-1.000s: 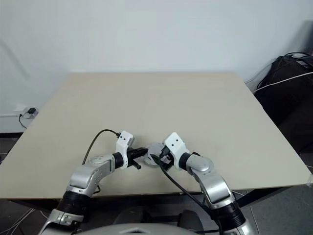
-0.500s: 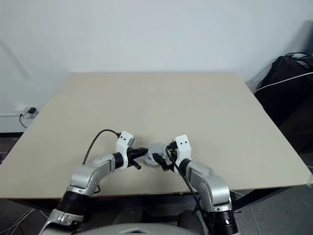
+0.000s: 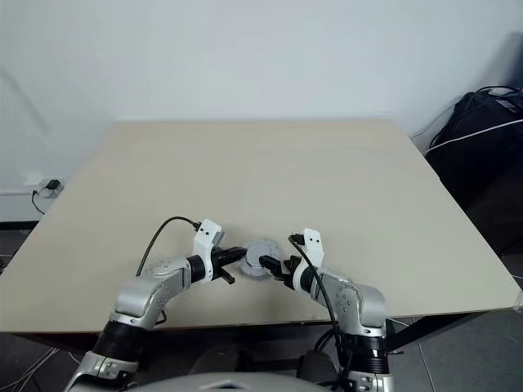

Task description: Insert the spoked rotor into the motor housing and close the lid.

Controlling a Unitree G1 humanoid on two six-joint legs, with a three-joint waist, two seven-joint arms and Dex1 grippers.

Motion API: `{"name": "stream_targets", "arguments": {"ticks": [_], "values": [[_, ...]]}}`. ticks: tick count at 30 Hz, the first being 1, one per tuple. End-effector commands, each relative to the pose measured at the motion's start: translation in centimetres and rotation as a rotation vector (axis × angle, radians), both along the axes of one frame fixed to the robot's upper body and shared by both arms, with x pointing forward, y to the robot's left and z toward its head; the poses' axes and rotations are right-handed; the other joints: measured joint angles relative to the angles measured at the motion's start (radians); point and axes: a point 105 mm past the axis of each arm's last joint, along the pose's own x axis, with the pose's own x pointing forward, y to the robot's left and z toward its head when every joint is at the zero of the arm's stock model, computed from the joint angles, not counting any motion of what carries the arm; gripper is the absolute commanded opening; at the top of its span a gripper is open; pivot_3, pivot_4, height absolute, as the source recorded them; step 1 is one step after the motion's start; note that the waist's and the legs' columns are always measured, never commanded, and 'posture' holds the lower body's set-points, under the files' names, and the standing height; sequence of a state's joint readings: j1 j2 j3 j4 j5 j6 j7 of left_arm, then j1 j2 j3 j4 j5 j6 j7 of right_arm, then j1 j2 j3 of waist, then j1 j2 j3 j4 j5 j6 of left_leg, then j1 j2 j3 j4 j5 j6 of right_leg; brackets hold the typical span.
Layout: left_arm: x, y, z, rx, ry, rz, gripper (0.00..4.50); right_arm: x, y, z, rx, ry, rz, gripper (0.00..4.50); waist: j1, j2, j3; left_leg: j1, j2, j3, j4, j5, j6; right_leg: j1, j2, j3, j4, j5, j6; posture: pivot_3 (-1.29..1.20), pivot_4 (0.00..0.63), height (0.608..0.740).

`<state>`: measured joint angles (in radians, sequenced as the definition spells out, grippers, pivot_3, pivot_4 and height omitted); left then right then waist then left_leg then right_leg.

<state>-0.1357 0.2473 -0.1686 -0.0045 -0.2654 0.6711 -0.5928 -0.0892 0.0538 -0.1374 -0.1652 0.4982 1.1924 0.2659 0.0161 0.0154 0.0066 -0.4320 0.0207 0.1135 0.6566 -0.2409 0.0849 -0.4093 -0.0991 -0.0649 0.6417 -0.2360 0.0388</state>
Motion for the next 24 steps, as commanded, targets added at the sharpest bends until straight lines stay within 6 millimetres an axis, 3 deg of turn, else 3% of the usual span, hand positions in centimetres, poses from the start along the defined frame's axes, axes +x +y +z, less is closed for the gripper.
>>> {"name": "stream_targets", "arguments": {"ticks": [1,5,12,20,24], "values": [[-1.2,-1.5,-0.5,-0.019,0.040,-0.063,0.00,-0.5,1.2,0.8,0.189,0.072,0.017,4.48,0.000,0.000,0.000,0.000,0.000,0.000,0.000,0.000,0.000,0.000,0.000,0.000,0.000,0.000,0.000,0.00,0.000,0.740],[-1.2,-1.5,-0.5,-0.019,0.040,-0.060,0.00,-0.6,1.1,0.1,0.221,0.124,-0.013,4.48,-0.001,0.001,-0.001,0.000,0.000,0.000,-0.001,0.000,0.000,0.000,0.000,0.000,-0.001,0.000,0.000,0.00,0.000,0.740],[-1.2,-1.4,-0.4,-0.020,0.039,-0.057,0.00,1.1,1.0,-0.4,0.344,0.152,-0.160,4.48,-0.005,0.000,-0.003,0.001,0.000,0.000,-0.002,0.000,0.000,0.000,0.000,0.000,-0.001,0.000,0.000,0.00,0.000,0.740],[-1.3,-1.1,-0.4,-0.015,0.041,-0.050,0.00,-0.3,4.5,3.1,0.524,0.121,0.029,4.48,-0.005,0.004,0.000,0.001,0.000,0.000,-0.003,0.000,0.000,-0.001,0.000,0.000,-0.001,0.003,-0.001,0.00,0.000,0.740],[-1.3,-1.1,-0.4,-0.016,0.041,-0.047,0.00,-0.1,5.1,4.2,0.565,0.103,0.059,4.48,-0.008,0.004,0.000,0.000,0.000,0.000,-0.004,0.000,0.000,-0.002,0.001,0.000,-0.002,0.002,-0.003,0.00,0.000,0.740]]}}
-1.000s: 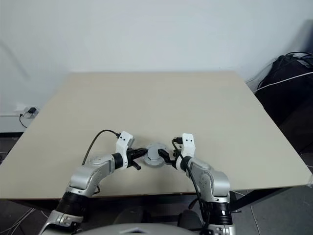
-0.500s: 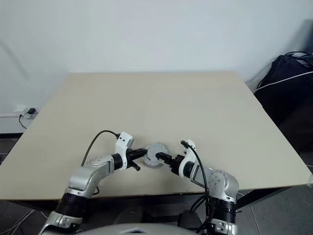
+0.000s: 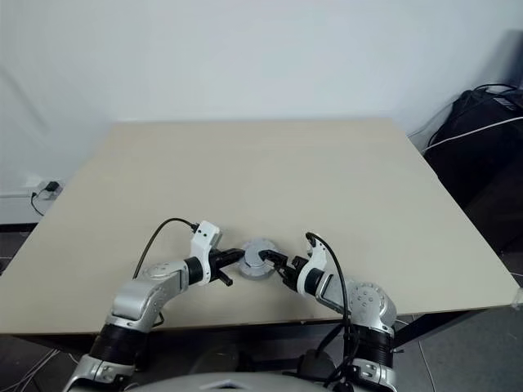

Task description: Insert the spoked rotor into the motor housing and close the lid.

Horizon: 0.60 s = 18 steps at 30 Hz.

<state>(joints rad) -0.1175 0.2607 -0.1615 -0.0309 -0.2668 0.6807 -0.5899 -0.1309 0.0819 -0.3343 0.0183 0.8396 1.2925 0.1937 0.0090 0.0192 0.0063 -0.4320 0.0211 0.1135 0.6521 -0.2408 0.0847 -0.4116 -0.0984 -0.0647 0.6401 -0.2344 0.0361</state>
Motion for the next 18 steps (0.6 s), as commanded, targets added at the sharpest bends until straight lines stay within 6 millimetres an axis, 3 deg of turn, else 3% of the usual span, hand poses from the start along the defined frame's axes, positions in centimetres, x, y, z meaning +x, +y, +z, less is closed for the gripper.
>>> {"name": "stream_targets", "arguments": {"ticks": [1,7,14,18], "values": [[-1.0,-1.6,-0.5,-0.027,0.042,-0.055,0.00,0.4,4.9,4.3,0.215,-0.109,0.082,4.48,-0.001,0.000,0.000,0.000,0.000,0.000,0.000,0.000,0.000,0.000,0.000,0.000,0.000,0.000,0.000,0.00,0.000,0.740],[-1.1,-1.7,-0.5,-0.032,0.045,-0.055,0.00,1.9,4.8,3.3,0.176,-0.072,-0.005,4.48,-0.008,0.000,0.000,0.000,0.000,0.000,-0.001,0.000,0.000,0.000,0.000,0.000,-0.002,0.000,0.000,0.00,0.000,0.740],[-1.2,-1.9,-0.5,-0.034,0.045,-0.059,0.00,1.0,6.1,3.9,0.210,-0.082,0.065,4.48,-0.013,0.000,0.000,0.000,0.000,0.000,-0.001,0.000,0.000,0.000,0.000,0.000,-0.001,0.000,0.000,0.00,0.000,0.740],[-1.2,-1.8,-0.6,-0.034,0.046,-0.056,0.00,0.3,6.3,3.6,0.198,-0.064,0.096,3.58,-0.016,0.000,0.000,0.000,0.000,0.000,-0.001,0.000,0.000,0.000,0.000,0.000,-0.002,0.000,0.000,0.00,0.000,0.740]]}}
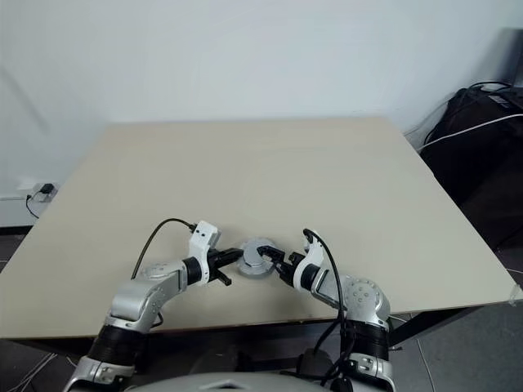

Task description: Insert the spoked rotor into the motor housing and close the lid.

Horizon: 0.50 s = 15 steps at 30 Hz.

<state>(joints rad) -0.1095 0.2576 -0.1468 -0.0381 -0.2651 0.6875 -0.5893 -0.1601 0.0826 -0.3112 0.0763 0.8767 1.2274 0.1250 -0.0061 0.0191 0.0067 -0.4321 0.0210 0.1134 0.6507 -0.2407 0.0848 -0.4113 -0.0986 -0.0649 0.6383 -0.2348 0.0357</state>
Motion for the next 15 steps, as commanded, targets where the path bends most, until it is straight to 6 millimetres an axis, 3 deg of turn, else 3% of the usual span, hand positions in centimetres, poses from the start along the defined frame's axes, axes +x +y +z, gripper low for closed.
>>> {"name": "stream_targets", "arguments": {"ticks": [1,4,6,12,14,15], "values": [[-1.2,-2.1,-0.6,-0.032,0.043,-0.071,0.00,-0.9,5.9,3.8,0.212,-0.074,0.133,3.30,-0.002,0.000,0.000,0.000,0.000,0.000,0.000,0.000,0.000,0.000,0.000,0.000,0.000,0.000,0.000,0.00,0.000,0.740],[-1.2,-2.1,-0.6,-0.033,0.044,-0.071,0.00,-1.5,6.2,3.6,0.213,-0.061,0.155,2.27,-0.005,0.000,0.000,0.000,0.000,0.000,-0.001,0.000,0.000,0.000,0.000,0.000,-0.002,0.000,0.000,0.00,0.000,0.740],[-1.3,-2.1,-0.6,-0.035,0.045,-0.069,0.00,-1.8,6.2,3.5,0.213,-0.054,0.163,1.86,-0.004,0.000,0.000,0.000,0.000,0.000,-0.001,0.000,0.000,0.000,0.000,0.000,-0.002,0.000,0.000,0.00,0.000,0.740],[-1.4,-2.2,-0.7,-0.040,0.047,-0.067,0.00,-2.2,6.2,3.3,0.205,-0.040,0.171,1.71,-0.007,0.000,0.000,0.001,0.000,0.000,-0.002,0.000,0.000,0.000,0.000,0.000,-0.002,0.000,0.000,0.00,0.000,0.740],[-1.4,-2.2,-0.7,-0.041,0.048,-0.066,0.00,-2.4,6.2,3.1,0.202,-0.033,0.174,1.28,-0.008,0.001,-0.001,0.001,0.001,0.000,-0.003,0.000,0.000,0.000,0.000,0.000,-0.002,0.000,0.000,0.00,0.000,0.740],[-1.4,-2.2,-0.7,-0.041,0.049,-0.066,0.00,-2.5,6.1,3.1,0.201,-0.029,0.176,1.27,-0.008,0.001,-0.001,0.001,0.001,0.000,-0.003,0.000,0.000,0.000,0.000,0.000,-0.002,0.000,0.000,0.00,0.000,0.740]]}}
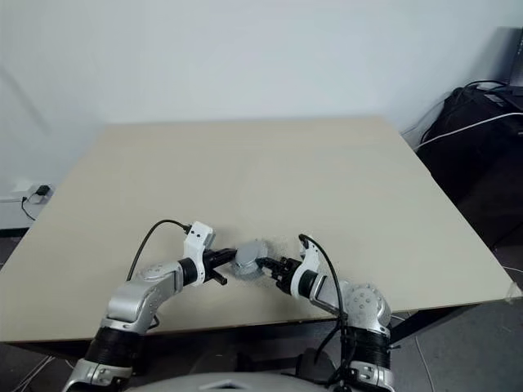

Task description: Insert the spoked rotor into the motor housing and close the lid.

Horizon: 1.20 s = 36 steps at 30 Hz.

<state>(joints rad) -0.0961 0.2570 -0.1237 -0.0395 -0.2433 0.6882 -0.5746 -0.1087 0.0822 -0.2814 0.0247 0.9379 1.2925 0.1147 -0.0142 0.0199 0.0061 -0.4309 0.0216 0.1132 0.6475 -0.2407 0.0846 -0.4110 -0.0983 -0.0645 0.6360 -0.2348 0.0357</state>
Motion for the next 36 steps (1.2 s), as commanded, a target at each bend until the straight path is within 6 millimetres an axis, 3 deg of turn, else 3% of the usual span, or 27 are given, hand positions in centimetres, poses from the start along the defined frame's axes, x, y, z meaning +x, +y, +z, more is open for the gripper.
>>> {"name": "stream_targets", "arguments": {"ticks": [1,20,26,36], "values": [[-1.5,-3.2,-0.4,-0.069,0.048,-0.105,0.00,-0.9,5.2,2.8,0.163,-0.043,0.113,1.27,0.000,0.000,0.000,0.000,0.000,0.000,0.000,0.000,0.000,0.000,0.000,0.000,0.000,0.000,0.000,0.00,0.000,0.740],[-1.3,-2.9,0.2,-0.081,0.026,-0.090,0.00,0.2,4.3,2.6,0.160,-0.037,0.013,1.27,0.000,0.000,0.000,0.000,0.000,0.000,-0.001,0.000,0.000,0.000,0.000,0.000,-0.002,0.000,0.000,0.00,0.000,0.740],[-0.5,-2.3,3.1,-0.136,-0.103,-0.039,0.00,0.2,4.0,2.6,0.156,-0.041,0.008,1.27,-0.004,0.000,0.002,-0.002,0.000,0.000,-0.002,0.000,0.000,-0.001,0.001,0.000,-0.004,0.000,0.000,0.00,0.000,0.740],[-0.8,1.3,7.8,-0.237,-0.306,0.167,0.00,0.4,3.1,2.2,0.150,-0.041,-0.022,1.25,-0.019,0.000,0.003,-0.005,0.001,0.000,-0.003,0.000,0.000,-0.004,0.002,0.000,-0.007,0.001,0.000,0.00,0.000,0.740]]}}
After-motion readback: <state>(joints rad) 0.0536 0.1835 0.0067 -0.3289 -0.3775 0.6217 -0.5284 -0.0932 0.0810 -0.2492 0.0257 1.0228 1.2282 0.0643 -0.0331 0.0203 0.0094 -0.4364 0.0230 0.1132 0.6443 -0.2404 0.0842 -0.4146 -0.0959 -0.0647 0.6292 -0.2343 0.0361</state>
